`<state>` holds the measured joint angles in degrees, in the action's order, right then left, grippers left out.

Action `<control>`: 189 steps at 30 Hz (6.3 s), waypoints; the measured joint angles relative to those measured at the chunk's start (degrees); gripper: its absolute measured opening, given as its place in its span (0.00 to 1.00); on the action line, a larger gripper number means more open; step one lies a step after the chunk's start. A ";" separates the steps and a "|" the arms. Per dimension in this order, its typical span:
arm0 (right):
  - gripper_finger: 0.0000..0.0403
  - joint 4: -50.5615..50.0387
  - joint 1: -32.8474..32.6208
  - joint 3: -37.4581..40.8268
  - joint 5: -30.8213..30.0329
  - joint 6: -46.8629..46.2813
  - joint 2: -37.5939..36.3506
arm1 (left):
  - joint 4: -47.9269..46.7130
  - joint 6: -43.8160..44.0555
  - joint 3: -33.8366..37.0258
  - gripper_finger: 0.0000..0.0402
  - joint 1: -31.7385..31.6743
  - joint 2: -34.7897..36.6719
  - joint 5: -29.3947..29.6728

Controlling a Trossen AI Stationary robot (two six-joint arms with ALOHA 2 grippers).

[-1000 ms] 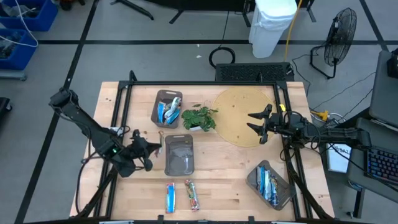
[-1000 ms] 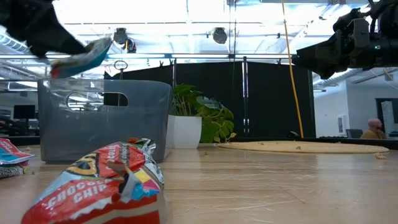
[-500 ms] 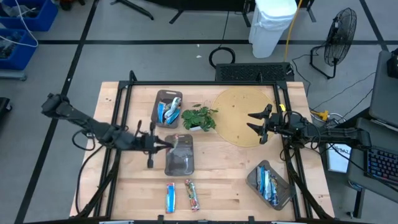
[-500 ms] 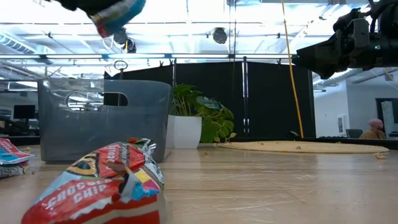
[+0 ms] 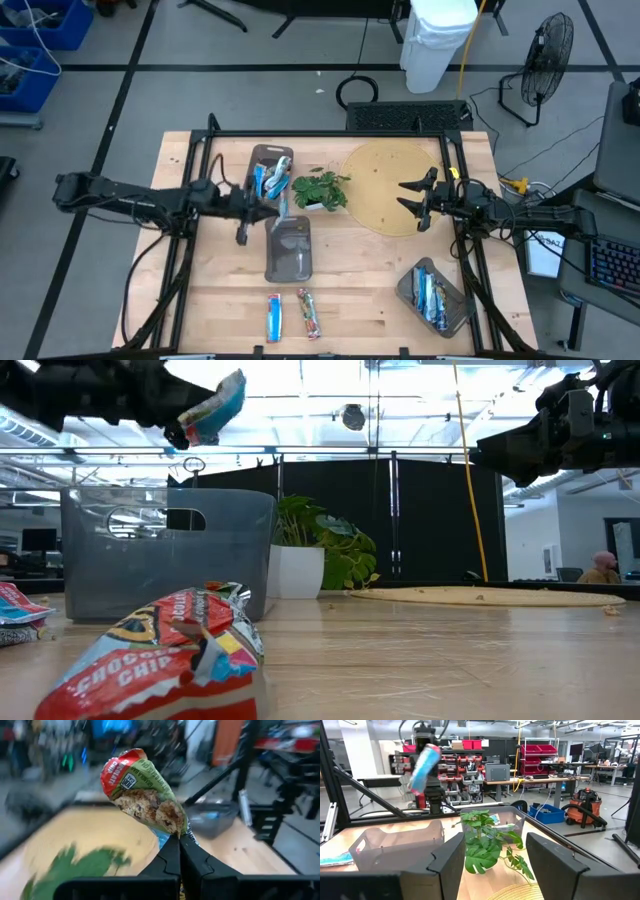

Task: Pick and place Granola Bars by type
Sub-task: Put the left red granola bar into the bottom left black bin

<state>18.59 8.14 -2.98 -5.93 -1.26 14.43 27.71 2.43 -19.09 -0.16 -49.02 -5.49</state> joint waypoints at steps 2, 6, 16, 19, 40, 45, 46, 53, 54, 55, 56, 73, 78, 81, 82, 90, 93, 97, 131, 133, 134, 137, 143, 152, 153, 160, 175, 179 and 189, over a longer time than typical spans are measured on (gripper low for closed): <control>0.50 0.00 0.00 0.00 0.00 0.00 0.01 | -11.59 2.25 -4.48 0.00 -1.54 0.62 0.34; 0.50 0.00 0.00 0.00 0.00 0.00 0.01 | -34.83 3.13 -15.33 0.00 -1.54 -2.62 5.04; 0.50 0.00 0.00 0.00 0.00 0.00 0.00 | -52.79 0.51 -27.06 0.00 -0.29 -18.28 3.11; 0.50 0.00 0.00 0.00 0.00 0.00 0.01 | -52.85 0.59 -27.68 0.00 0.29 -22.55 2.51; 0.50 0.00 0.00 0.00 0.00 0.00 -0.01 | -53.49 5.28 -30.32 0.00 3.69 -36.41 1.45; 0.50 -0.02 0.00 0.00 0.00 0.00 -0.01 | -53.48 5.69 -30.30 0.00 3.69 -37.36 0.96; 0.50 -0.01 0.00 0.00 0.00 0.00 -0.01 | -52.81 5.75 -30.39 0.00 3.69 -37.72 0.91; 0.50 0.01 0.00 0.00 0.00 0.00 -0.01 | -53.37 6.77 -30.32 0.00 3.69 -38.01 1.00; 0.50 0.00 0.00 0.00 0.00 0.00 -0.01 | -53.59 6.78 -30.30 0.00 3.69 -38.01 1.01; 0.50 0.02 0.00 0.00 0.00 0.00 -0.01 | -53.44 6.78 -30.30 0.00 3.69 -38.01 1.00; 0.50 0.02 0.00 0.00 0.00 0.00 -0.01 | -53.35 6.78 -30.30 0.00 3.69 -38.01 1.02; 0.50 0.00 0.00 0.00 0.00 0.00 -0.01 | -53.58 7.19 -30.30 0.01 3.67 -38.01 1.04; 0.50 0.00 0.00 0.00 0.00 0.00 -0.01 | -52.37 9.57 -30.30 0.08 3.63 -38.01 1.91; 0.50 0.00 0.00 0.00 0.00 0.00 -0.01 | -51.85 10.91 -30.30 0.14 3.62 -38.01 2.05; 0.50 0.00 0.00 0.00 0.00 0.00 -0.01 | -51.79 11.33 -30.30 0.17 3.62 -38.00 2.05; 0.50 0.00 0.00 0.00 0.00 0.00 -0.01 | -51.60 8.96 -30.30 0.36 3.73 -35.56 -5.18; 0.50 0.00 0.00 0.00 0.00 -0.01 -0.01 | -51.73 9.78 -30.26 0.38 4.35 -32.20 -8.55; 0.50 0.04 0.00 0.00 0.00 0.00 -0.01 | -51.32 12.74 -30.26 0.38 5.62 -27.31 -12.06; 0.50 0.01 0.00 0.00 0.00 0.00 0.31 | -44.02 78.17 -43.22 0.38 37.89 -45.12 -4.12; 0.50 0.00 0.00 0.00 0.00 0.00 0.31 | -45.20 71.43 -44.72 0.38 37.85 -48.19 -5.08; 0.50 0.00 0.00 0.00 0.00 0.00 0.31 | -46.25 67.88 -45.11 0.38 37.87 -49.53 -5.33; 0.50 0.00 0.00 0.00 0.00 0.00 0.31 | -50.10 58.05 -45.32 0.38 37.96 -52.61 -5.83; 0.50 0.00 0.00 0.00 0.00 0.00 0.31 | -52.79 43.40 -44.97 0.34 38.07 -54.69 1.16; 0.50 0.00 0.00 0.00 0.00 0.00 0.31 | -51.48 35.20 -45.01 0.03 39.36 -54.11 4.63; 0.50 0.00 0.00 0.00 0.00 0.00 0.31 | -51.50 34.84 -45.01 0.03 39.36 -54.11 5.00; 0.50 0.00 0.00 0.00 0.00 0.00 0.31 | -51.47 33.23 -45.00 0.01 39.36 -54.11 6.07; 0.50 0.00 0.00 0.00 0.00 0.00 0.31 | -53.19 40.94 -40.85 0.01 39.98 -54.11 3.99; 0.50 0.00 0.00 0.00 0.00 0.00 0.31 | -58.16 45.10 -40.86 0.01 40.47 -54.09 3.43; 0.50 0.00 0.00 0.00 0.00 0.00 0.31 | -69.03 53.14 -41.01 0.00 42.03 -53.87 -0.30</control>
<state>18.59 8.14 -2.98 -5.93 -1.26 14.74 -41.32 55.57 -60.10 41.87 -102.89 -5.79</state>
